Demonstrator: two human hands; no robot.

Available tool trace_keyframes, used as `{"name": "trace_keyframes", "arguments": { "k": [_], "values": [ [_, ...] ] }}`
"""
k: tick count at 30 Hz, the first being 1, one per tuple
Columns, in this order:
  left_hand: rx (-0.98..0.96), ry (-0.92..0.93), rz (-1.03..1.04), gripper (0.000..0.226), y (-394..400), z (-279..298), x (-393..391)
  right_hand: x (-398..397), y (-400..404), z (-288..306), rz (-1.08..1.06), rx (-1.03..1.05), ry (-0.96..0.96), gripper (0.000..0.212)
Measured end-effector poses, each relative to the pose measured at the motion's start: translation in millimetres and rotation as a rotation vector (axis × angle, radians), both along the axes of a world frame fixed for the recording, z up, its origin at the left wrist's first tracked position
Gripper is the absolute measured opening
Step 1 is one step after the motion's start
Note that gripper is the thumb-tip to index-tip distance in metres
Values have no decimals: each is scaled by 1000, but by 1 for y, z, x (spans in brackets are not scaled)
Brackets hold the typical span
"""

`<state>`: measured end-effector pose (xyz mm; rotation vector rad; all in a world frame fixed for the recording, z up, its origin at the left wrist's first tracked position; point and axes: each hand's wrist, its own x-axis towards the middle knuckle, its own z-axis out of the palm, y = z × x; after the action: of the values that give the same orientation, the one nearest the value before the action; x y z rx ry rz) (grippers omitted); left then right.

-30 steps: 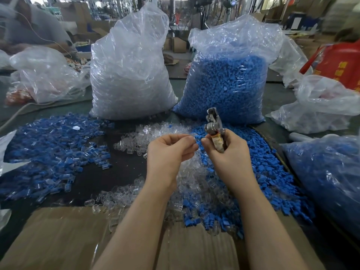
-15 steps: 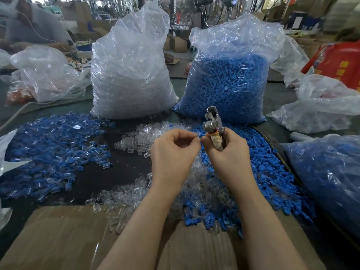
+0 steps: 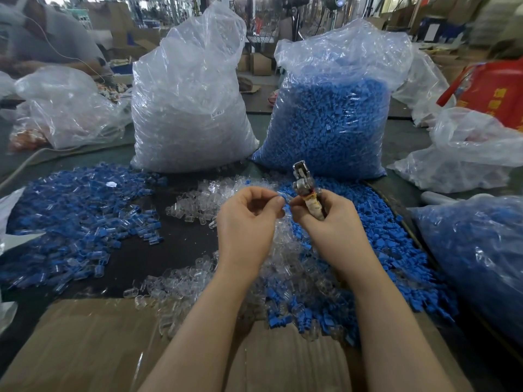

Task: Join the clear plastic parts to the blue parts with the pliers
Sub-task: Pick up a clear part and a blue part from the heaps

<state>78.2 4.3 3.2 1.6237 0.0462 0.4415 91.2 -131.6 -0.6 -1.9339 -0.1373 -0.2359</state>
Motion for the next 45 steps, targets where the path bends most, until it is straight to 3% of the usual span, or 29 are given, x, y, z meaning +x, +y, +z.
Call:
{"name": "trace_keyframes", "arguments": {
  "k": [5, 13, 21, 39, 45],
  "values": [
    [-150, -10, -51, 18, 1, 5, 0, -2, -9, -1, 103, -89, 60, 3],
    [-150, -63, -95, 13, 2, 7, 0, -3, -6, 1, 174, -174, 52, 25],
    [-172, -71, -135, 9, 5, 7, 1, -2, -5, 1, 167, -218, 15, 3],
    [-188, -46, -163, 14, 6, 7, 0, -4, -3, -1, 94, -356, -62, 10],
    [-345, 153, -145, 5, 25, 5, 5, 0, -5, -6, 40, -460, -55, 3]
  ]
}}
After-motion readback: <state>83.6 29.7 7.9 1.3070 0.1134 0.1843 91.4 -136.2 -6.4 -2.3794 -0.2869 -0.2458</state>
